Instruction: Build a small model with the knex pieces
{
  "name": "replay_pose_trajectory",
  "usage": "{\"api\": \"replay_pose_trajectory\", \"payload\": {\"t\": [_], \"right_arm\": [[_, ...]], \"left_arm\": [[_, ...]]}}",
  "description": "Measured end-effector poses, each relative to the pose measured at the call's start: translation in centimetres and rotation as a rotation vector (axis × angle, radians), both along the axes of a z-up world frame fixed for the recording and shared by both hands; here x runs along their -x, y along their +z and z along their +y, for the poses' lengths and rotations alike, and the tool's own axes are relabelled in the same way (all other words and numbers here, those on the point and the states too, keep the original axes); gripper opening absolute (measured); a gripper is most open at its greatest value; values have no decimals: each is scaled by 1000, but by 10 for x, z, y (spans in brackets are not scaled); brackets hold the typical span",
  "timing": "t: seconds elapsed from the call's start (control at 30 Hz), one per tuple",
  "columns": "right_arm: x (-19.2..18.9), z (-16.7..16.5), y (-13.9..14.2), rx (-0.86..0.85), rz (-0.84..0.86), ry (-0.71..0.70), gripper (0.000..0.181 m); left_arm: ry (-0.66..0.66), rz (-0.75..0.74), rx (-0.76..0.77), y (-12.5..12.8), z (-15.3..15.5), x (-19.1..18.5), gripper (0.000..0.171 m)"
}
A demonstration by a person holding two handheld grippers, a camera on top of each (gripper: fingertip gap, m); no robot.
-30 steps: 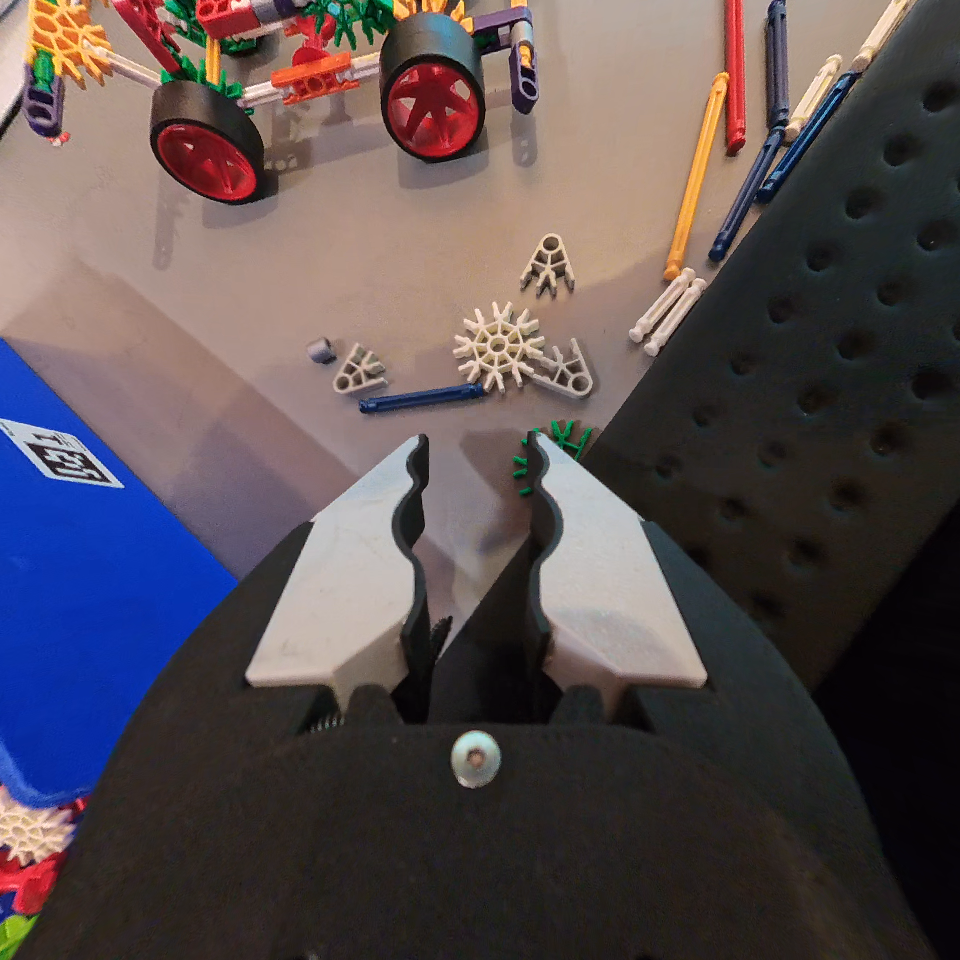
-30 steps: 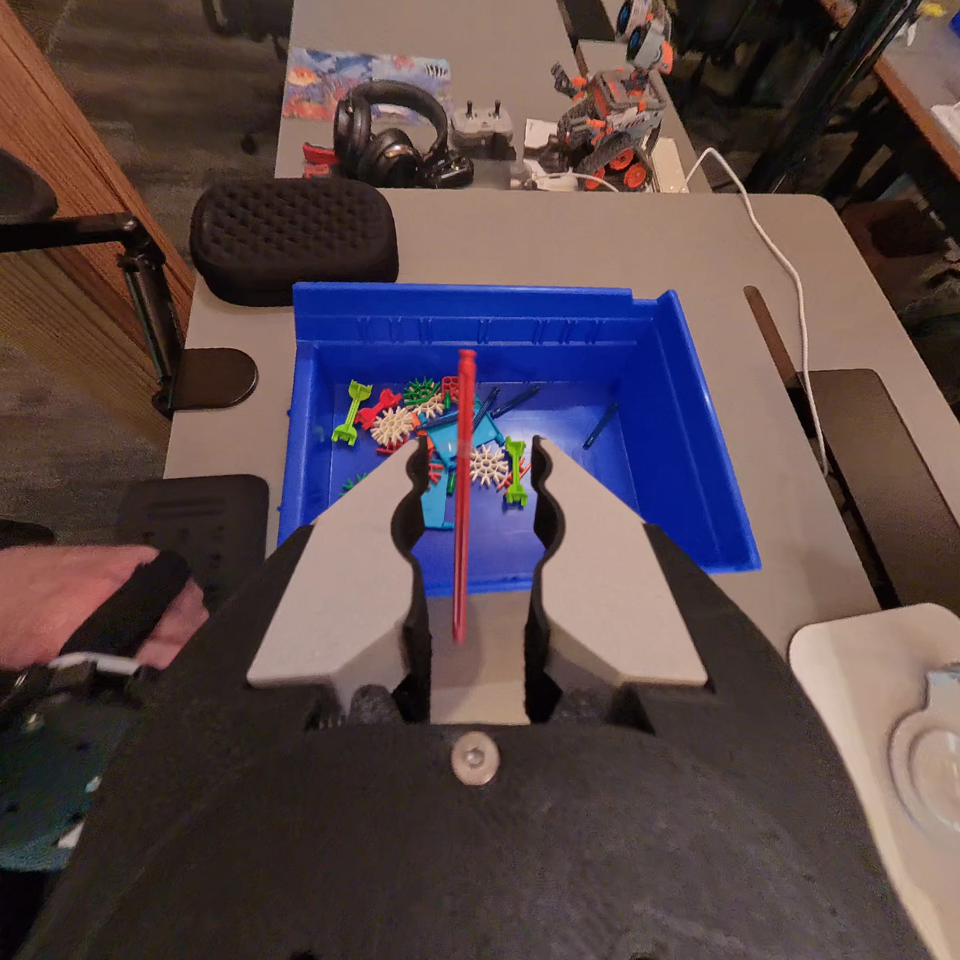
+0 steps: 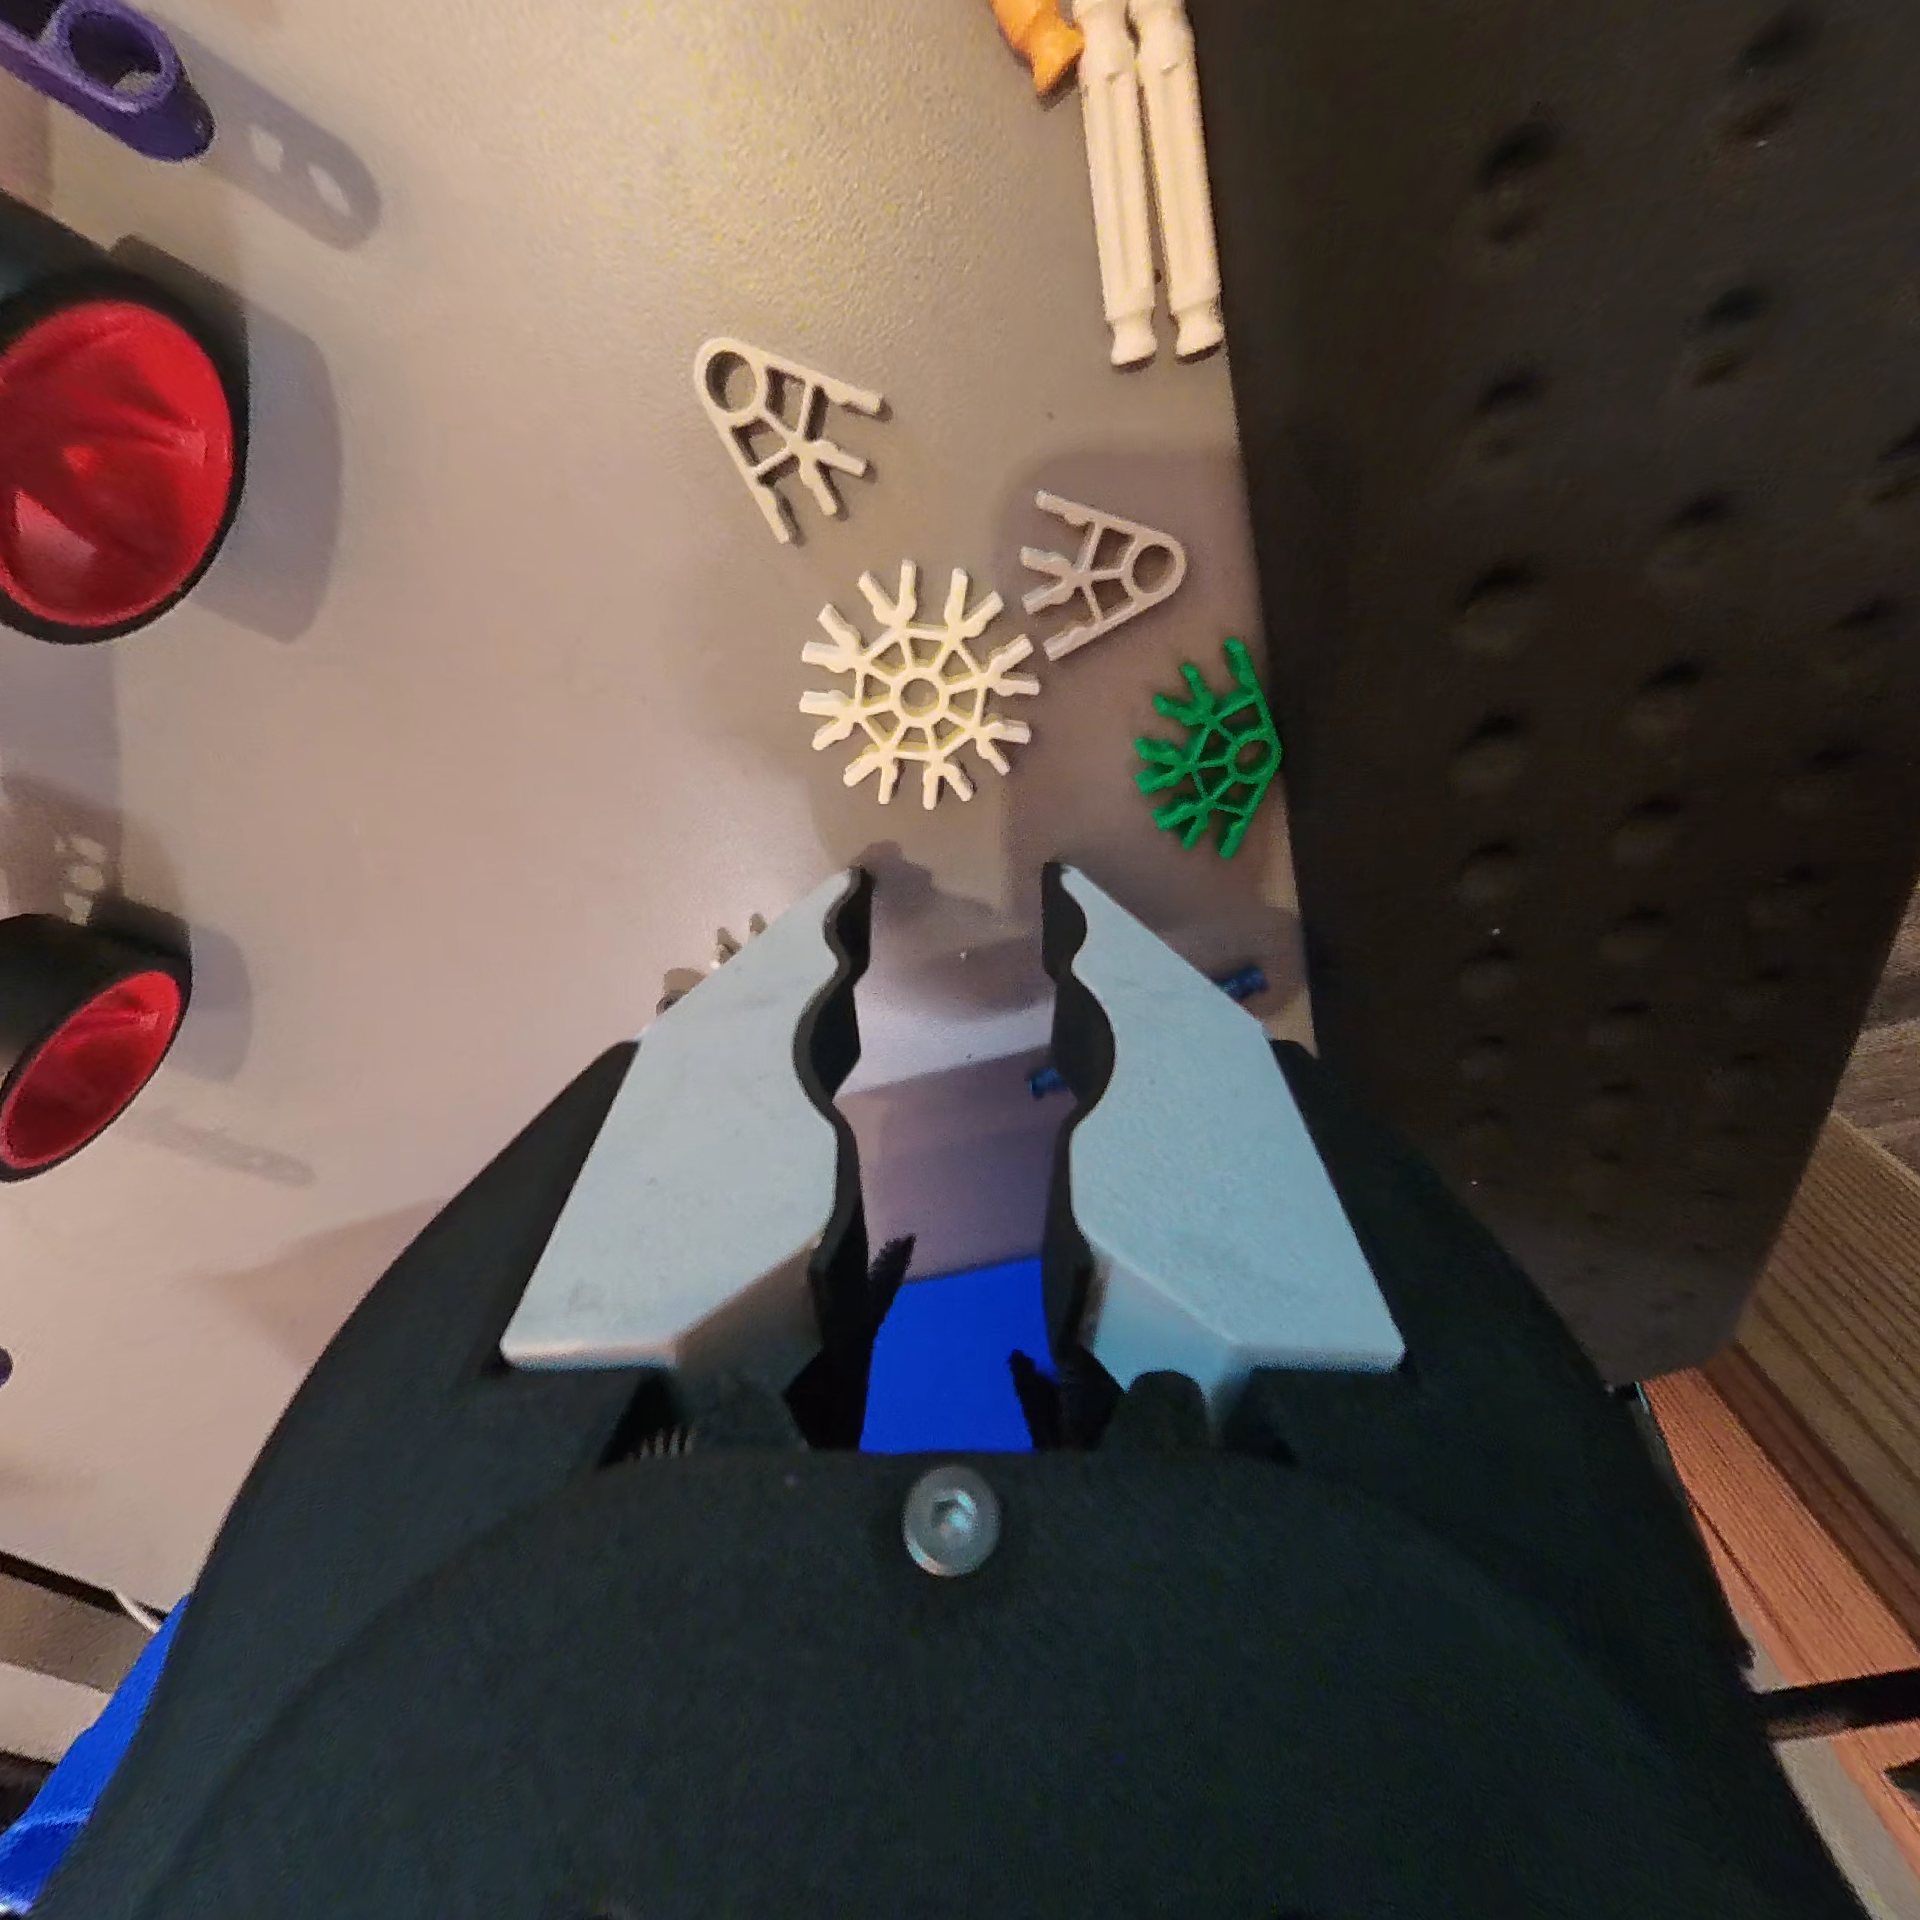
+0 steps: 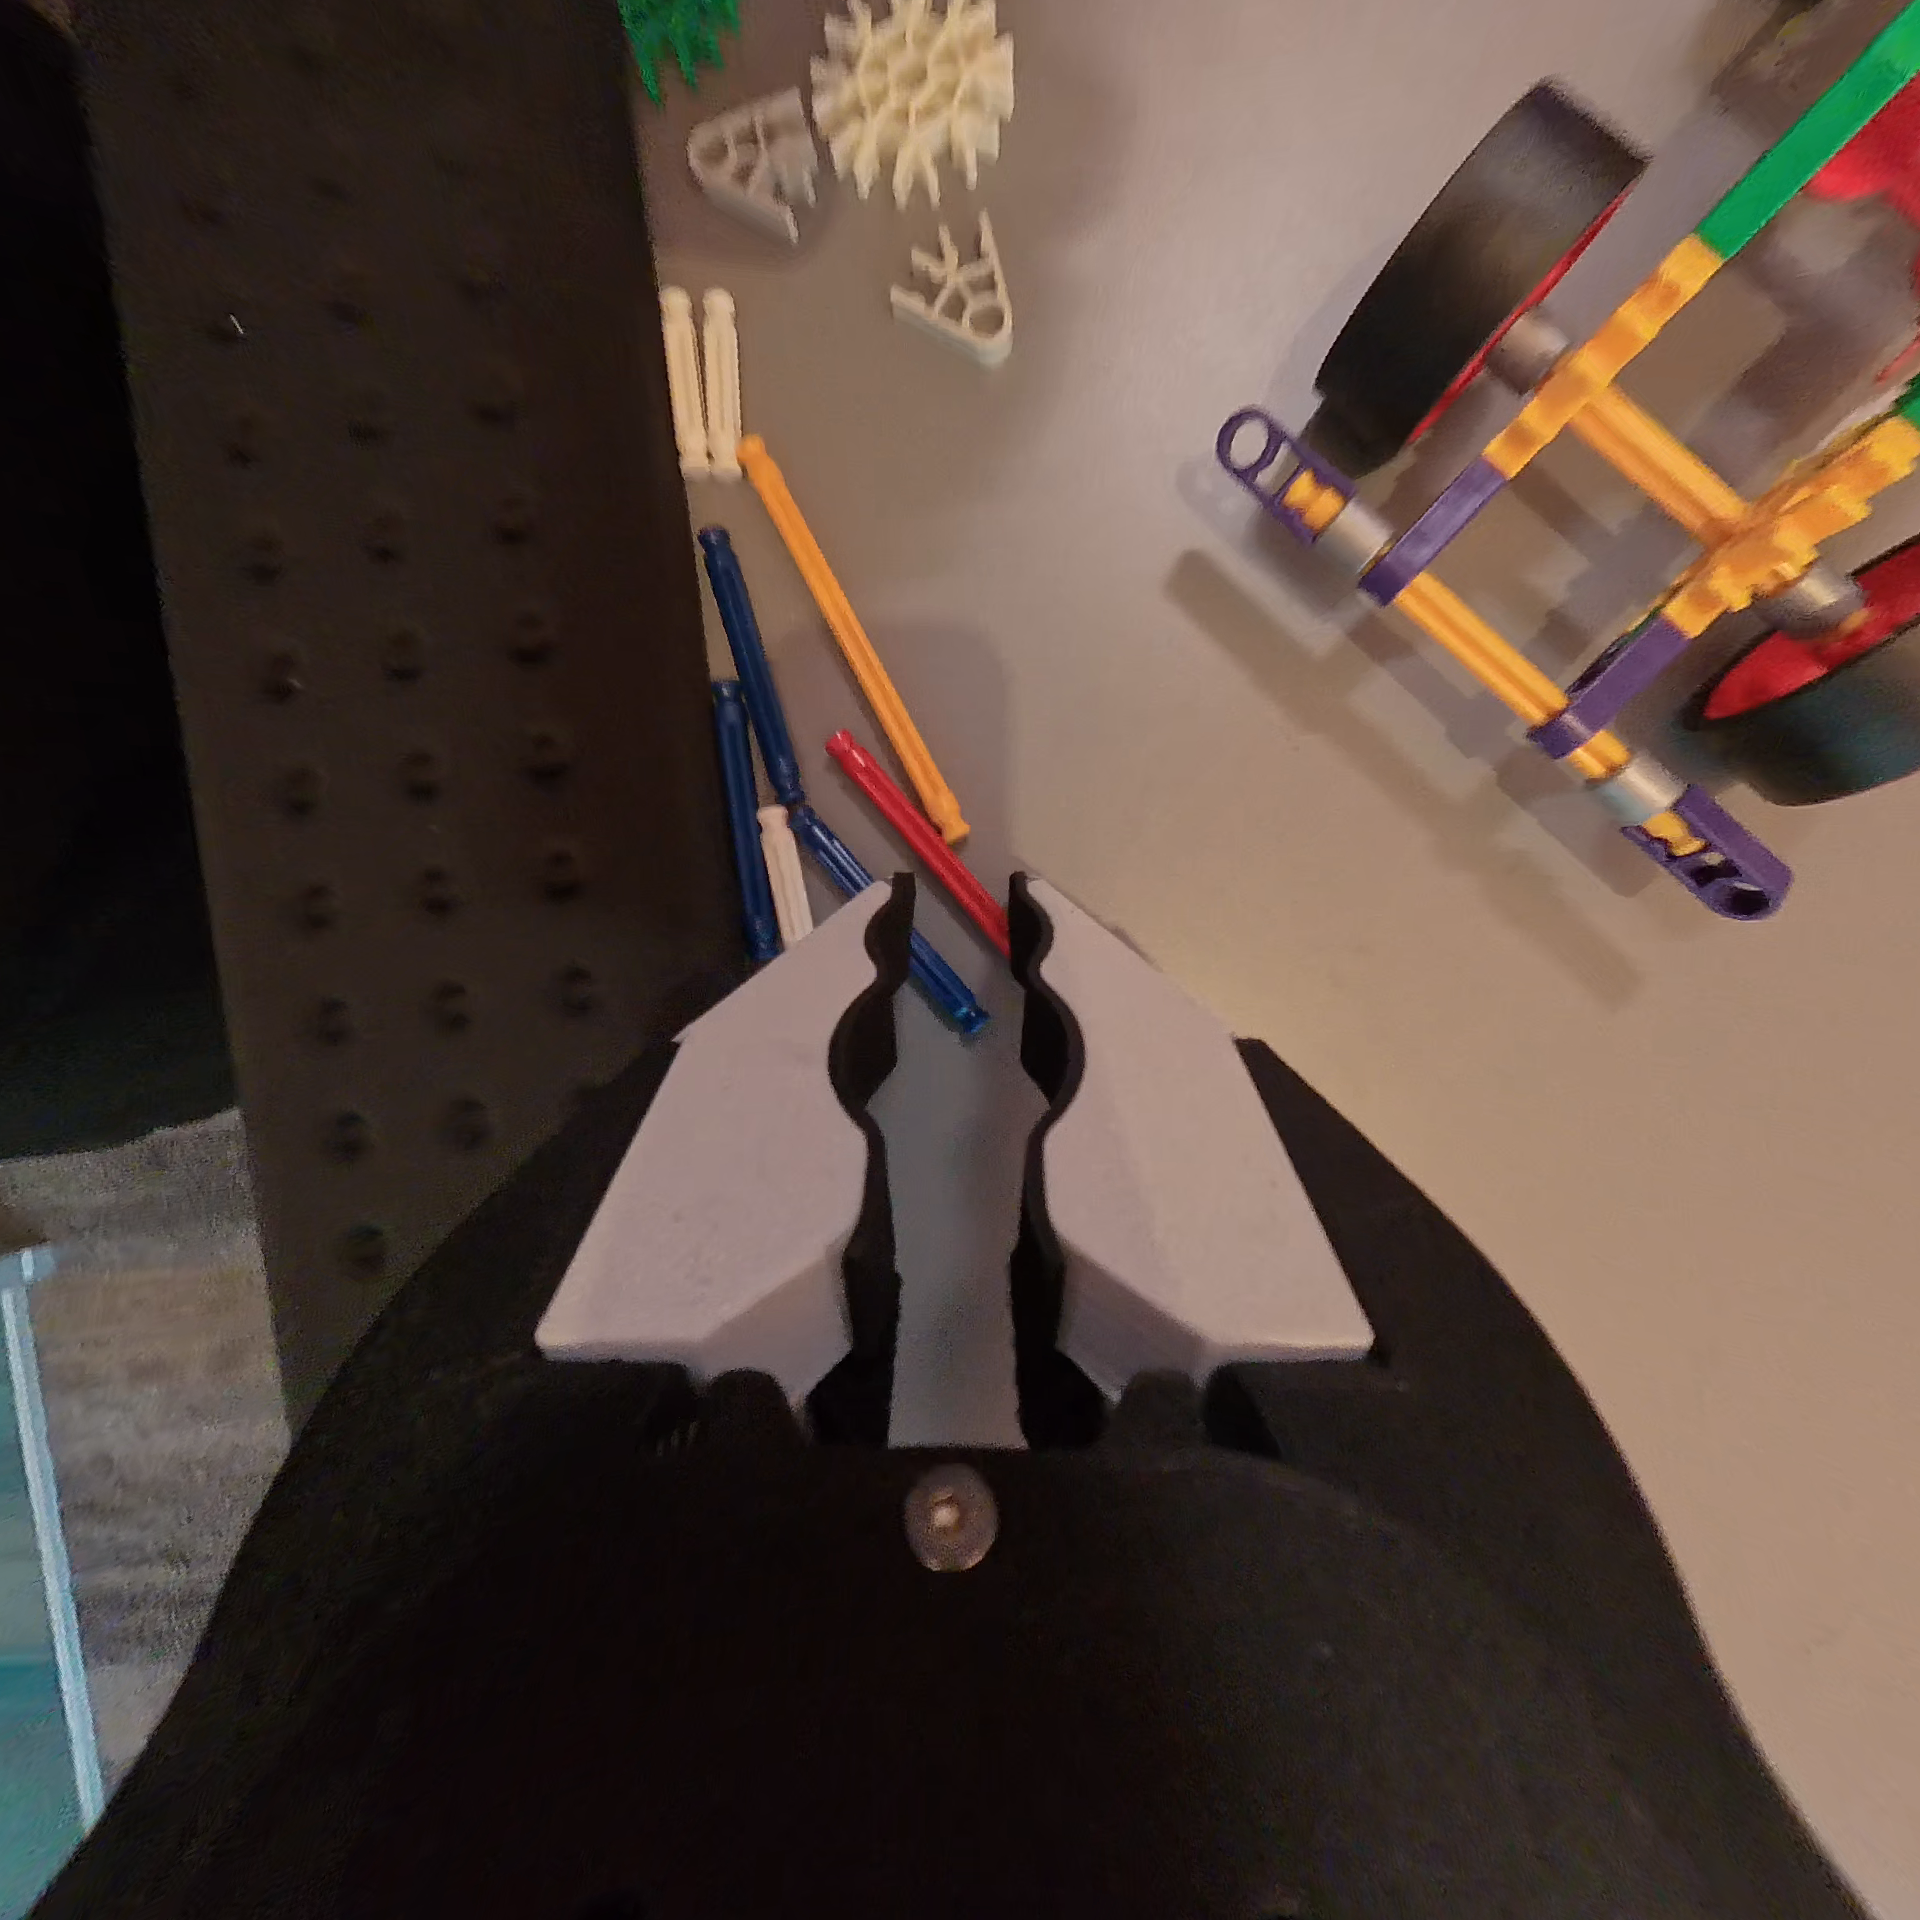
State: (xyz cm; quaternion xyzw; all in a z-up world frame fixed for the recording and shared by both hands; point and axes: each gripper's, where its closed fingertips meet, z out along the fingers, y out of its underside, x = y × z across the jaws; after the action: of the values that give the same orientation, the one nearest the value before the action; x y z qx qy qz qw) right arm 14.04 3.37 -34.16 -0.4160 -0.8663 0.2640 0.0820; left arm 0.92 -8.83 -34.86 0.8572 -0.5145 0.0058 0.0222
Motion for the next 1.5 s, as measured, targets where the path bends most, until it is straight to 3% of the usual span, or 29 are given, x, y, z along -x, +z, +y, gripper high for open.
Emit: {"api": "replay_pose_trajectory", "payload": {"t": [0.13,0.2,0.3,0.43,0.5,0.63,0.73,0.9,0.97,1.1,1.2,1.3,1.4,1.5], "right_arm": [[0,-1,-6,14,1,54,4],[0,0,-6,19,-1,63,1],[1,1,-3,41,16,53,1],[11,3,30,111,106,8,1],[21,5,52,139,157,-3,1],[38,8,76,103,202,5,1],[45,9,82,114,231,-20,1],[39,15,80,153,256,-90,1],[34,18,79,155,258,-107,1],[35,24,89,164,280,-124,1],[50,25,114,185,336,-122,1],[80,13,141,203,399,-72,1],[129,-16,163,199,443,-6,1],[194,-72,188,275,486,55,1]], "left_arm": [[-3,8,-26,0,3,1,19],[4,-26,-36,-1,2,-1,0],[69,-75,-55,-1,3,-1,0],[201,-119,-124,21,11,6,0],[261,-158,-169,33,17,4,8],[372,-246,-167,28,28,-24,36],[461,-322,-250,28,55,-54,40],[621,-325,-291,4,82,-70,28],[634,-312,-338,1,88,-68,4],[688,-364,-357,2,89,-67,2],[728,-392,-451,29,89,-58,2],[808,-427,-595,86,78,-31,2],[955,-364,-736,132,43,31,2],[1131,-242,-815,147,-9,106,2]]}}
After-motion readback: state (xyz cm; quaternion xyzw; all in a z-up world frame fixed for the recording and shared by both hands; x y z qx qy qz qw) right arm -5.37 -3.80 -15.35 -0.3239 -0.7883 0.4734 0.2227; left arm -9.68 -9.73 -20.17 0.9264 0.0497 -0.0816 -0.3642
